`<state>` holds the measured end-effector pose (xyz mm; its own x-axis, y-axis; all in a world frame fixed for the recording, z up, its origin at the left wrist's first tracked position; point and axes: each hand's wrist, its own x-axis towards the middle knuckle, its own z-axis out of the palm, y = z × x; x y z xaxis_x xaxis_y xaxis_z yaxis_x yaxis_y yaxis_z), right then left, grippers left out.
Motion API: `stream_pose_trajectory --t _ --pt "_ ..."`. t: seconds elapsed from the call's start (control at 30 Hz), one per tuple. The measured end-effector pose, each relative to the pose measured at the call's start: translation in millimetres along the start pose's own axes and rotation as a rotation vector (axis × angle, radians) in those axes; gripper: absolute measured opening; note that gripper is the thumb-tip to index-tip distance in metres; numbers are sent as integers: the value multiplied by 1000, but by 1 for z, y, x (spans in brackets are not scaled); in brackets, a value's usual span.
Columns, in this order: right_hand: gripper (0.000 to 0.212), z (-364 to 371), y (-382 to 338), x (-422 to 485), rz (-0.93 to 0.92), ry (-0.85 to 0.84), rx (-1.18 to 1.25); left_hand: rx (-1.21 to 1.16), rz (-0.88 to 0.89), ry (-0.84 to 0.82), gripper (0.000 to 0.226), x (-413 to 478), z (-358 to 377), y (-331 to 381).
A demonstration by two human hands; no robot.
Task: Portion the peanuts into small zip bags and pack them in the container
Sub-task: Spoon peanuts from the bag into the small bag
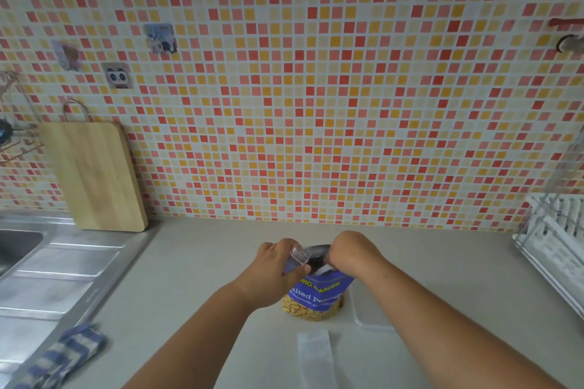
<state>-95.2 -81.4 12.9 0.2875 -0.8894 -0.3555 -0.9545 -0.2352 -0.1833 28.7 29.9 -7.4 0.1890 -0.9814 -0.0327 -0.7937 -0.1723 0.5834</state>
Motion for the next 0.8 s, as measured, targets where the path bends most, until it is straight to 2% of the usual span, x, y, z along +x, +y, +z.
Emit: stream_pose_trajectory --t 0.07,0.17,0.4,0.53,0.67,0.8 --pt "21 -5 3 6 -24 -93 -81 -7 -15 -24 46 -1 -3 2" --pt "41 -15 13 11 -9 -152 -157 -6 -17 -59 48 -2 -7 5" --pt "40 -34 33 12 -7 -186 -290 -11 -5 -103 44 -6 -13 9" --pt "39 -42 41 13 7 -193 -330 -16 5 -5 39 -2 -14 8" --pt "40 -55 46 16 -4 -197 -416 99 20 97 45 5 -15 12" --pt "43 -72 44 13 -36 -168 -454 208 67 88 50 11 -18 18"
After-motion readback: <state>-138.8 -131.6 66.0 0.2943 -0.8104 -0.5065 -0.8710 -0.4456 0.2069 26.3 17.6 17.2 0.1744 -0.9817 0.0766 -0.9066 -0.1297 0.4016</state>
